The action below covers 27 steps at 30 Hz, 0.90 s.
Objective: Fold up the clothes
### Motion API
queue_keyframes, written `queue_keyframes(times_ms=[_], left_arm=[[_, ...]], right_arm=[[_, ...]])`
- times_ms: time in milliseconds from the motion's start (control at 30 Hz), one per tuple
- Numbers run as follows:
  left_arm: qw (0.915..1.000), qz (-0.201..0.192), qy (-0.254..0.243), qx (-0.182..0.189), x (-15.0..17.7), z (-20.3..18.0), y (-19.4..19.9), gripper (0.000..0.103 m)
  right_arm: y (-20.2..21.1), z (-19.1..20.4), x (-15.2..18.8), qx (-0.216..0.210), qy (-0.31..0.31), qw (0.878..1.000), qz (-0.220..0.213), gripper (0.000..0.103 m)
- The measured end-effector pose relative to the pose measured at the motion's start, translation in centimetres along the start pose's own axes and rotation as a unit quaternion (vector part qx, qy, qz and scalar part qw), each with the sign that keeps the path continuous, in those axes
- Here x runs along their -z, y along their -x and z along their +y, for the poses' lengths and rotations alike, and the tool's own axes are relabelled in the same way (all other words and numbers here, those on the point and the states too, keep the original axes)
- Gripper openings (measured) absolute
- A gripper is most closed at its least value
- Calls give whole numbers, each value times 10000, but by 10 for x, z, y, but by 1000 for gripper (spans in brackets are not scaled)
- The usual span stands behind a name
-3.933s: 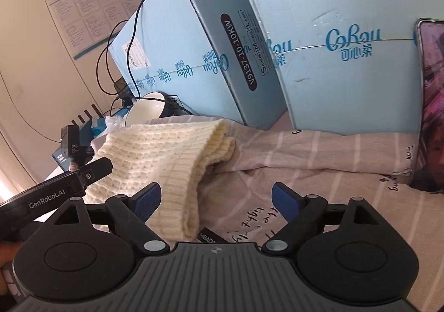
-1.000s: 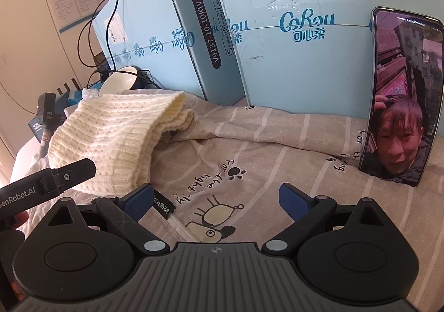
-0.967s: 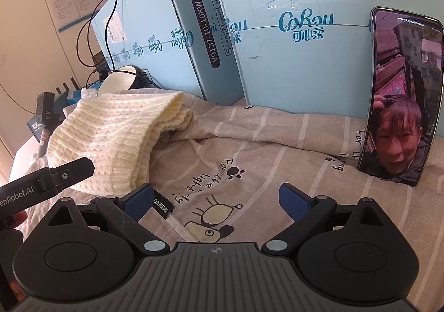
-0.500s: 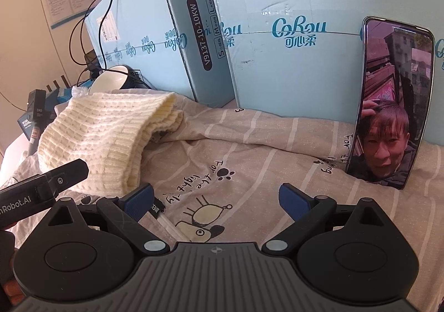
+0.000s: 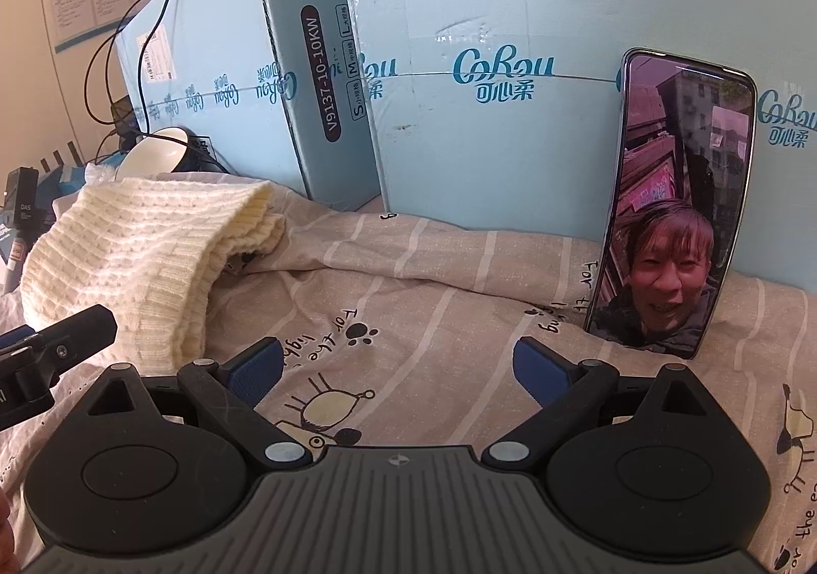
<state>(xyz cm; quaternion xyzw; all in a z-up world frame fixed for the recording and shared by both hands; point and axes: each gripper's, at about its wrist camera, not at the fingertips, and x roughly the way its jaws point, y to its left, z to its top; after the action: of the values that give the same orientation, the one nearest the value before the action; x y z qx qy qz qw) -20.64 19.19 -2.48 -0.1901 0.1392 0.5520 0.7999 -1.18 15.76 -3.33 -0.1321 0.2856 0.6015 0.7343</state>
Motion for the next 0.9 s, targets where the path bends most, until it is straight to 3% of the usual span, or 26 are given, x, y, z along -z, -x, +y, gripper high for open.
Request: queue_keyframes(times_ms=[667, 900], left_arm=[[9999, 81, -48, -76, 1, -1, -3, 103], [9997, -58, -135, -179, 2, -3, -1, 103]], right_arm=[[3, 3, -1, -56, 10, 9999, -84, 97], [5, 4, -2, -30, 14, 9998, -190, 97]])
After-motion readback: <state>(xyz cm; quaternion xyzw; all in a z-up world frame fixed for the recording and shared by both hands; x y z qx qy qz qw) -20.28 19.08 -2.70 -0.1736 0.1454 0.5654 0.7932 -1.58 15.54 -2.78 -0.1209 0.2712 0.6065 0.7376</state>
